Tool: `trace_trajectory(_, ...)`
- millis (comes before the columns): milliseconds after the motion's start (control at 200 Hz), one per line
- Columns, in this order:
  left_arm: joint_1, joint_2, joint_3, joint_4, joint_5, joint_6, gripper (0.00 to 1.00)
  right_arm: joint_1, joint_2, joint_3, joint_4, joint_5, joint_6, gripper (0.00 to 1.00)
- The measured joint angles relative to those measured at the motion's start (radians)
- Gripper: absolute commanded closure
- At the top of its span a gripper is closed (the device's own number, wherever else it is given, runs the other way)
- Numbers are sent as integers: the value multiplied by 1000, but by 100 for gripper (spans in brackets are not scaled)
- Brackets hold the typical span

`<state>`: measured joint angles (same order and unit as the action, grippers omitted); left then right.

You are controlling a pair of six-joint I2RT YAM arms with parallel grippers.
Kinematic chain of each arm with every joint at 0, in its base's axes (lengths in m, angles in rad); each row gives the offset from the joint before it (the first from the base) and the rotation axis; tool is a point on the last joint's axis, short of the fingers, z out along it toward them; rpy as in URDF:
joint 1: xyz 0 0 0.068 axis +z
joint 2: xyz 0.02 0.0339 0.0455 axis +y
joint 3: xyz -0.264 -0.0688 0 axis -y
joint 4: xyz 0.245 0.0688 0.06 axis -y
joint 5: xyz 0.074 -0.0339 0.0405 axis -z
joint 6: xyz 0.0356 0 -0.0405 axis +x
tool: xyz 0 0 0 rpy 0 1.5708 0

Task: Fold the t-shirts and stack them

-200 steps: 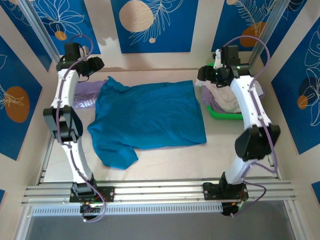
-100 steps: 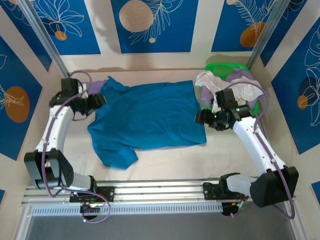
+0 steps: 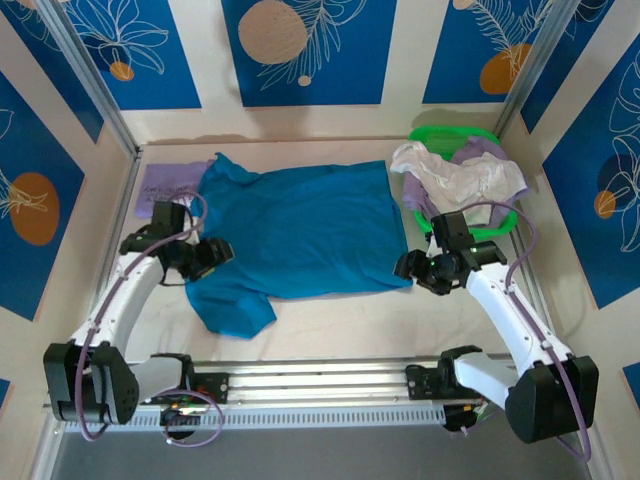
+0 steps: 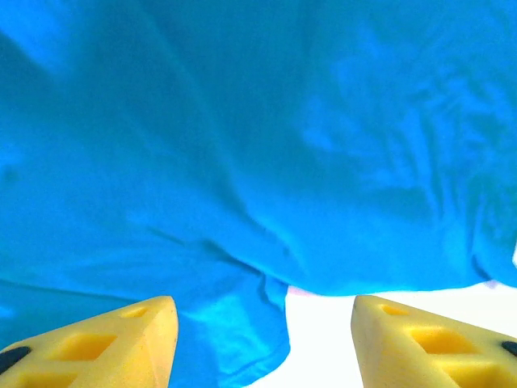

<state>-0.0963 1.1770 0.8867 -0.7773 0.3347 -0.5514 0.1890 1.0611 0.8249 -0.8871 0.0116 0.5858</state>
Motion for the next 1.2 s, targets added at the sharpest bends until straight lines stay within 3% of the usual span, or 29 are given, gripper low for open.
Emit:
trace_trajectory(195,-81,28,-97,58,-23,-65,41,-2,76,-2,26,11,-23,50)
trace_trajectory(530,-97,49,-182,119,-48,-119,41,-7,284,4,110,73,-46,61)
trace_trajectory(1200,-97,109,-206,156,-48,-124,40,-7,444,53,184,120,-113,76)
